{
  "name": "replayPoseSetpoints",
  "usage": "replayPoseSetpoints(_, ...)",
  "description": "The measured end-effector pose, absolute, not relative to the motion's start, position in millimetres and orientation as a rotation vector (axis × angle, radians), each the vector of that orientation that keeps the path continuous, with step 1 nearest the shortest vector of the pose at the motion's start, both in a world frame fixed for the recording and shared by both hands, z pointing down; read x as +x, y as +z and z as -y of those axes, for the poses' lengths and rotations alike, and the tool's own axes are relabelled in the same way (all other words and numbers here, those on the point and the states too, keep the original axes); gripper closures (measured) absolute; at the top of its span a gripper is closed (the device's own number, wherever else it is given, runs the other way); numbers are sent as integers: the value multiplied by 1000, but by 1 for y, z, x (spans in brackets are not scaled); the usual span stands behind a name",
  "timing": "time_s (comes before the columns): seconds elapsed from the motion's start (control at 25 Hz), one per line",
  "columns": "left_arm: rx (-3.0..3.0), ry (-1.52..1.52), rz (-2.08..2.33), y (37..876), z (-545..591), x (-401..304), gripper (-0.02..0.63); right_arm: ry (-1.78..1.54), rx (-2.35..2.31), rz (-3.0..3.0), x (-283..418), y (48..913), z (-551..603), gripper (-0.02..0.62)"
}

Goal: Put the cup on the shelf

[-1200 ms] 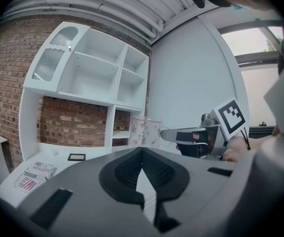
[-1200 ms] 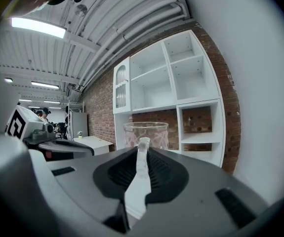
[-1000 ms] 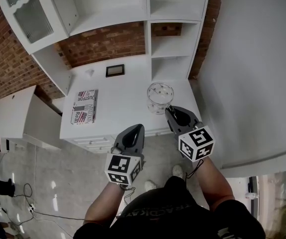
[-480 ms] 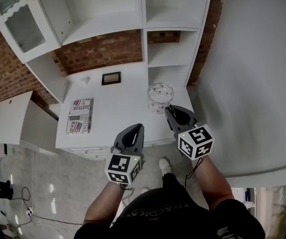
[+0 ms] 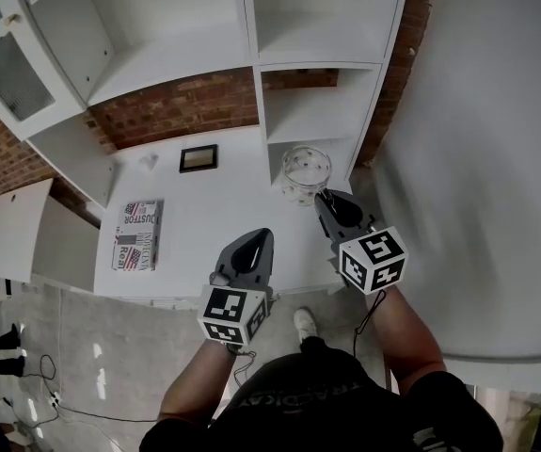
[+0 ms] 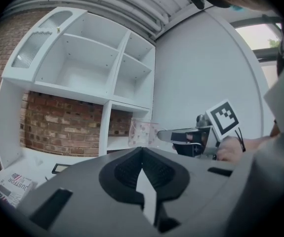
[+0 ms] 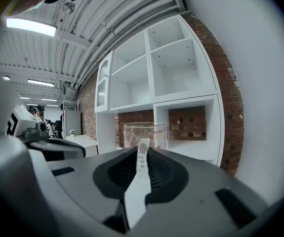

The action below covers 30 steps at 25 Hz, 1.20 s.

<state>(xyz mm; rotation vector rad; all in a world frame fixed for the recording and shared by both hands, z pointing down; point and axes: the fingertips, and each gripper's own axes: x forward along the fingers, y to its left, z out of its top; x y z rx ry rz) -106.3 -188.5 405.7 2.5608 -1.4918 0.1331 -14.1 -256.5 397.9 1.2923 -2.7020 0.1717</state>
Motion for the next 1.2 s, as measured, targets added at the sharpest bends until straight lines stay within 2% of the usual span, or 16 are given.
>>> replayPoseSetpoints(0.56,2550,140,1499,418,294,-63,601,190,1283,2688,20,418,374,558)
replayPoseSetpoints(1.2,2506,159,1522,439,365,-37,601,233,1281,2662,32,450,476,558)
